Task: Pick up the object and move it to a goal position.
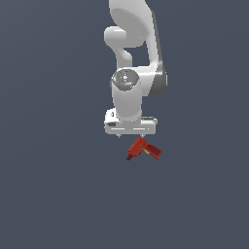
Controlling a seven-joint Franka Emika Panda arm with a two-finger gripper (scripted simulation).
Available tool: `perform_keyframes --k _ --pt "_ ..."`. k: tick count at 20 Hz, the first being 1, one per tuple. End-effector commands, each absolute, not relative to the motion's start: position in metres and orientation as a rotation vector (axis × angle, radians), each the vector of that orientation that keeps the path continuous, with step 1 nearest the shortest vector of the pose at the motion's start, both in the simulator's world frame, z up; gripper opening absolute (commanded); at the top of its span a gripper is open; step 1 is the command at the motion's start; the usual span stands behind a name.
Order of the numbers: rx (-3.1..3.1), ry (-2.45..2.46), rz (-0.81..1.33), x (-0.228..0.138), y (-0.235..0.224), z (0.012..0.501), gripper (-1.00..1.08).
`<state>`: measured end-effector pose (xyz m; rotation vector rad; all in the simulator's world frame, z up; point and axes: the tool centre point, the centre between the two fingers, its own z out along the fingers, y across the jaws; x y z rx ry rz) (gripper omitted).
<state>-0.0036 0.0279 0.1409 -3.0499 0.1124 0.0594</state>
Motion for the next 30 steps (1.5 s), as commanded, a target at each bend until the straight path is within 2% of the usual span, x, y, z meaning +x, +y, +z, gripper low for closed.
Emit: perform_keyframes --k 1,16,30 --pt "-3.013 0.180 0.084 -0.003 0.028 0.133 1.08" --pt "-2.629 0.681 0.264 0.009 0.030 0.072 1.08" --pt "-2.483 0.819 0.313 0.014 0.031 0.056 1.08"
